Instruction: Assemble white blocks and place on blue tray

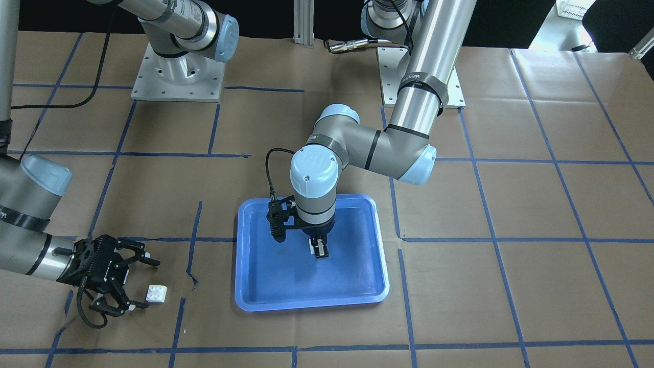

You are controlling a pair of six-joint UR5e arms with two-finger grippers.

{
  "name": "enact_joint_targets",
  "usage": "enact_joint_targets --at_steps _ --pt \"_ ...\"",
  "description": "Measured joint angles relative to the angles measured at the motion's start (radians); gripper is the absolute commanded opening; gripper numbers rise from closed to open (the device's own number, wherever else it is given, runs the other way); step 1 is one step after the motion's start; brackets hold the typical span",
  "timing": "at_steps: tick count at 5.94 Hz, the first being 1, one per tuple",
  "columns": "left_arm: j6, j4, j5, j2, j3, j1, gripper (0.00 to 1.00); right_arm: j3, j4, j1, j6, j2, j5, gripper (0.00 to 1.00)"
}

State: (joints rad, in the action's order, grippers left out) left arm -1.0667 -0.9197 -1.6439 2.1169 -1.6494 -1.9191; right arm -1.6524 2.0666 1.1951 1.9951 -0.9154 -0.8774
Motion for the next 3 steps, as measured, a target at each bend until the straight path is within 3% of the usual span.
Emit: enact_joint_targets --at_steps 2,3 --pt "0.043 -0.284 -0.002 -0.202 0.032 0.067 0.99 0.003 0.017 0.001 -0.002 0.000 0.000 0.30" --pt "0.115 -0.431 -0.002 -0.325 0.041 0.112 0.99 0.003 0.031 0.001 -0.003 -0.002 -0.001 0.25"
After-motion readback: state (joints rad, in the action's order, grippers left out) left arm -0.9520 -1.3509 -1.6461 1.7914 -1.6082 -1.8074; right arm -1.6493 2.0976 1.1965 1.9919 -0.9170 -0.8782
